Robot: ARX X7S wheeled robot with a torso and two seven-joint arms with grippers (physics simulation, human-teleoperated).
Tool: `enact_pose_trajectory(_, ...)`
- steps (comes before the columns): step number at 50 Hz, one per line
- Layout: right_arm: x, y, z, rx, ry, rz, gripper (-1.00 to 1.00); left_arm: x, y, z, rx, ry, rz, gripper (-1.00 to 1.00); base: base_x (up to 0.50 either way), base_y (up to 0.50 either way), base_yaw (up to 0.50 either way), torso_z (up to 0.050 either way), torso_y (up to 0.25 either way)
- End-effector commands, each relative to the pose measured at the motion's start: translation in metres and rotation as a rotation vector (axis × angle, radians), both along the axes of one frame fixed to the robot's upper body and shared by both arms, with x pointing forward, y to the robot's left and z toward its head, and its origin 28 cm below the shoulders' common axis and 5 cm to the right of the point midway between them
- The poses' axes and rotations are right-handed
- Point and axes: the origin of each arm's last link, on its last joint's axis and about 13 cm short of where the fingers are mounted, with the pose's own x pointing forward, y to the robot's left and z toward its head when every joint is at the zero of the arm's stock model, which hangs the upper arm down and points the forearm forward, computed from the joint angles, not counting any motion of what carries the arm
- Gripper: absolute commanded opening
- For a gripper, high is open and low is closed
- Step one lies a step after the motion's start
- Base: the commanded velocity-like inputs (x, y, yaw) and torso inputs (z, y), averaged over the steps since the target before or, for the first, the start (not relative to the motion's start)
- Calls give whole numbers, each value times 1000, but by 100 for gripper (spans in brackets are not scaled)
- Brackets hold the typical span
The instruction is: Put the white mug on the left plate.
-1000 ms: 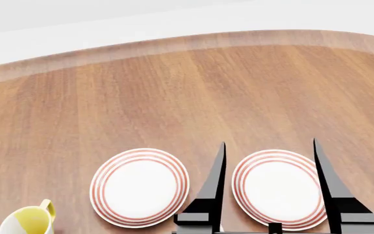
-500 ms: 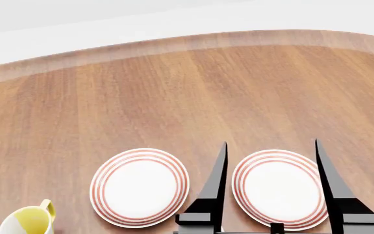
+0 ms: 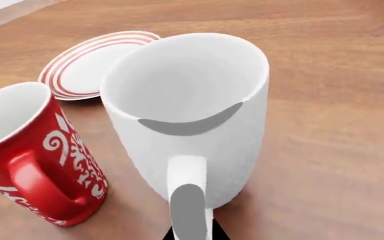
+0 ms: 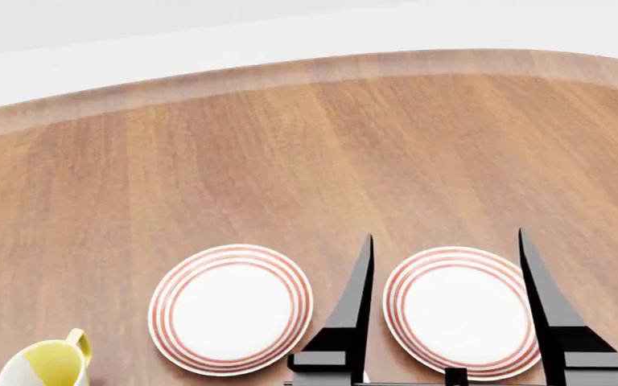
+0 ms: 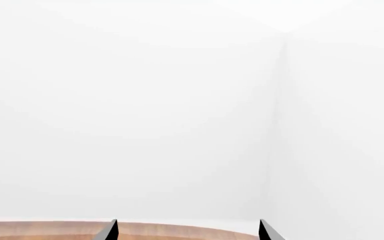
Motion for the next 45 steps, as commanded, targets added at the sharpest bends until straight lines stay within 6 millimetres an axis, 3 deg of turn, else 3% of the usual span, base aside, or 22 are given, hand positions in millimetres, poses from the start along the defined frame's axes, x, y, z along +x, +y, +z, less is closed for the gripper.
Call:
enact_pose_trajectory(1,-1,0,0,-1,-1,1,100,2,0,12,-30,-35,6,-100,0,0,0,0,0)
enact_pose_trajectory(25,0,1,1,-3,-4,3,100,12,0,51,-110,-98,33,-100,0,0,0,0,0)
enact_pose_trajectory(45,0,1,2,-2,-10,3,100,33,5,86,-182,-152,117,-100,0,0,0,0,1)
